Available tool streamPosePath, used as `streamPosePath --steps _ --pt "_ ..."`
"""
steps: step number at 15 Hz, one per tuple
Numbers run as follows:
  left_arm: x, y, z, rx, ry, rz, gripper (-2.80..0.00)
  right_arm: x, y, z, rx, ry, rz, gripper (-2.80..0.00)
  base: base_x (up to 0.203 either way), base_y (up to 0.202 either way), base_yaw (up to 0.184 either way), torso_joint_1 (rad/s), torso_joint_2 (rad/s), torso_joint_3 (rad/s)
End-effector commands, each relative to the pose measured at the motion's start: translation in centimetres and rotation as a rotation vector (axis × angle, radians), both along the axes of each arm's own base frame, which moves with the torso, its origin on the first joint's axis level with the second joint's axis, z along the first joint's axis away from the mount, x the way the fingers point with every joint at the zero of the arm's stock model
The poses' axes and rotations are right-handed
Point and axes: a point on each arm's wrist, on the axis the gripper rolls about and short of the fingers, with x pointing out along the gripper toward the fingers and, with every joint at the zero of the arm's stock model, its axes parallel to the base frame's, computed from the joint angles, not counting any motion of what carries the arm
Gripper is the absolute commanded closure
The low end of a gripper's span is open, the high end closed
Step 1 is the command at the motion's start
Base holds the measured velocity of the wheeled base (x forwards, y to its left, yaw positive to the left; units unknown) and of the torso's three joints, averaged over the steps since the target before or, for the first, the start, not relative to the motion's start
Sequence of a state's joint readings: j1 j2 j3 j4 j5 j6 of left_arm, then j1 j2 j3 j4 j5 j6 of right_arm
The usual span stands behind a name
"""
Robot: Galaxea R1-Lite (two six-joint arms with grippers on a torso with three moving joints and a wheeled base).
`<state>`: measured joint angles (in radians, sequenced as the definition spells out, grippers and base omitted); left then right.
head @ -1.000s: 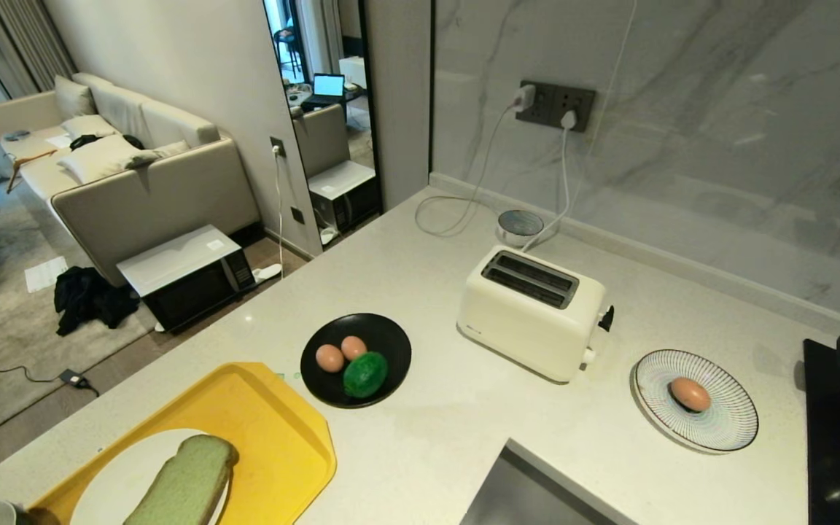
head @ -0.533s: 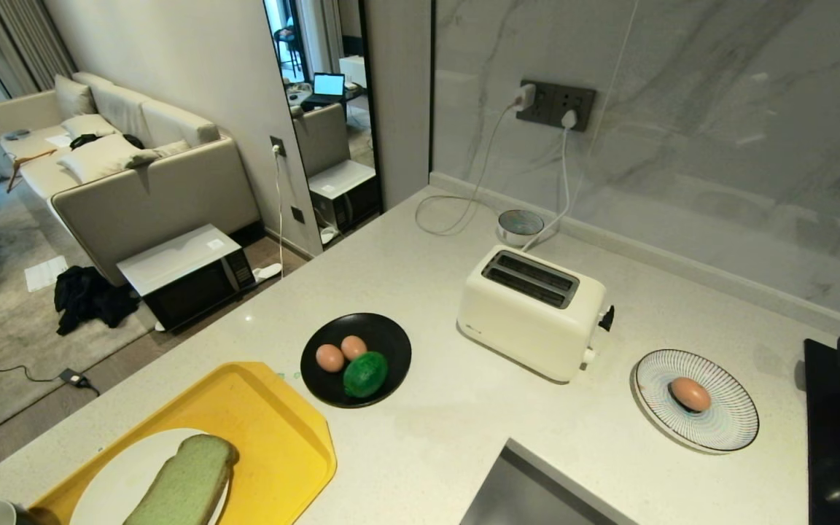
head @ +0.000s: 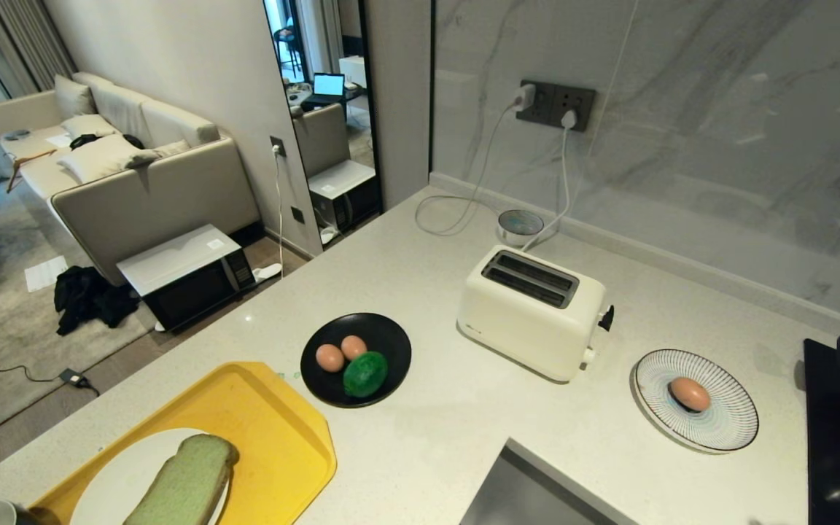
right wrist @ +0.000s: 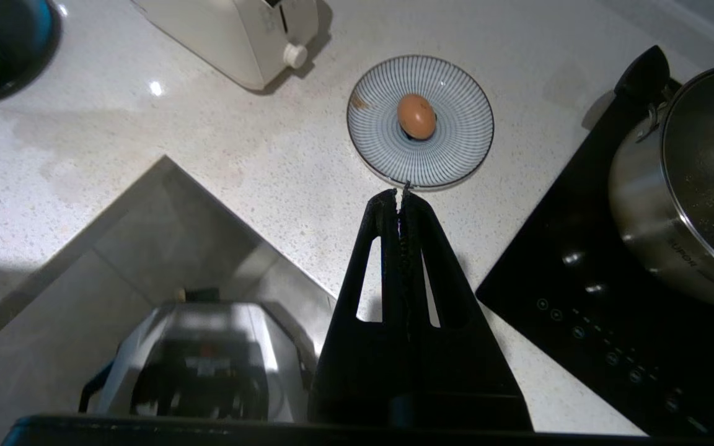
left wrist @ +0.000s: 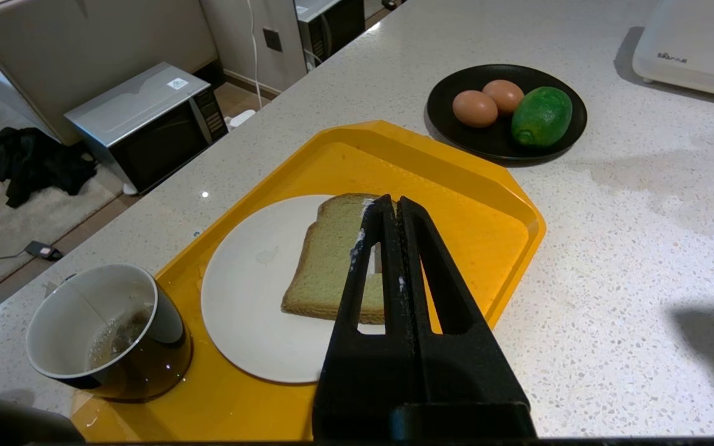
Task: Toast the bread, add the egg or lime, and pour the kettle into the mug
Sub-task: Pick up the egg
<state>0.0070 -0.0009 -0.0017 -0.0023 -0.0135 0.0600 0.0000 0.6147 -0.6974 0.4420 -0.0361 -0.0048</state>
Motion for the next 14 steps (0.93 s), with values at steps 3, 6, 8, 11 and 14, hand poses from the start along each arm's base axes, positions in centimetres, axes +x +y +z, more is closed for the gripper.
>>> streamPosePath --steps 3,6,8,11,14 --pt "0.0 0.0 0.0 -0.012 -0.003 0.002 0.00 15.4 -0.9 1.9 -0.065 0.437 0.007 0.00 0.000 0.000 0.000 0.000 0.00 0.000" --pt "0.0 0.0 0.0 -0.014 -0.003 0.005 0.00 22.1 -3.2 0.2 -0.157 0.612 0.147 0.00 0.000 0.000 0.000 0.000 0.00 0.000" --pt "0.0 0.0 0.0 -0.016 -0.003 0.011 0.00 24.4 -4.4 -0.7 -0.142 0.639 0.277 0.00 0.000 0.000 0.000 0.000 0.00 0.000" --pt "0.0 0.0 0.0 -0.017 -0.003 0.009 0.00 26.4 -5.5 -2.1 -0.097 0.659 0.315 0.00 0.000 0.000 0.000 0.000 0.00 0.000" --pt "0.0 0.0 0.0 -0.017 -0.003 0.011 0.00 27.4 -6.6 -3.7 -0.094 0.700 0.317 0.00 0.000 0.000 0.000 0.000 0.00 0.000"
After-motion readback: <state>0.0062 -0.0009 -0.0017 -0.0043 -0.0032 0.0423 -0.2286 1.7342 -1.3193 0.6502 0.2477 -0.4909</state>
